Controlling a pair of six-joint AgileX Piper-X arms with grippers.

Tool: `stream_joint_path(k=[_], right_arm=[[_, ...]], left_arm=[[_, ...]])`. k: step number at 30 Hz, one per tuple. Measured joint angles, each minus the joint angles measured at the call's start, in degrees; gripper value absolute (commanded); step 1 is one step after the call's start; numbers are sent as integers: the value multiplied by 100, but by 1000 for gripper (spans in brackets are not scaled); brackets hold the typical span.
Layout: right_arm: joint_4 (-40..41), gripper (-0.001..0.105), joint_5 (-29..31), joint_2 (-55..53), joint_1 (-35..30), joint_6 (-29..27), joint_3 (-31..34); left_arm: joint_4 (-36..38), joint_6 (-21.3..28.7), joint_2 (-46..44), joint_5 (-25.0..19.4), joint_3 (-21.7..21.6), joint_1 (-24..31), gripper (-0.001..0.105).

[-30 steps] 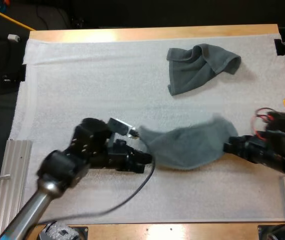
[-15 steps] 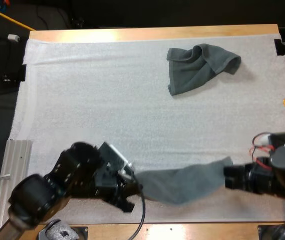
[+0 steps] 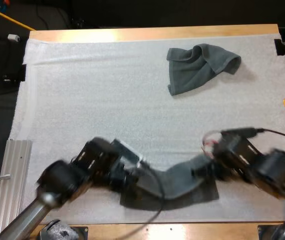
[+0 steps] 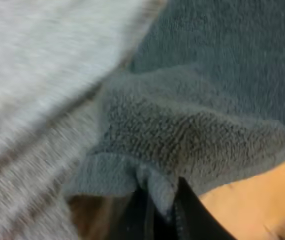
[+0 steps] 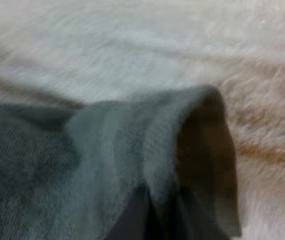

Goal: Pick towel from pile, fold and stack

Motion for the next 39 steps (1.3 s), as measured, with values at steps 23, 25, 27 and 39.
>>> stream_joint_path(k=[23, 25, 27, 39], right_arm=[[-2670, 0, -1682, 2787, -2172, 1481, 25], [-2707, 0, -1682, 2824, -2254, 1601, 25], [-2784, 0, -1669, 2833, -2304, 1652, 25], [-3559, 14, -1765, 2833, -2319, 1984, 25]], left_arm=[[-2994, -308, 3298, 1726, 5, 2531, 0], [-3119, -479, 3348, 1773, 5, 2660, 0], [-3191, -550, 3382, 1798, 5, 2763, 0], [-3458, -649, 3392, 1982, 5, 3046, 14]])
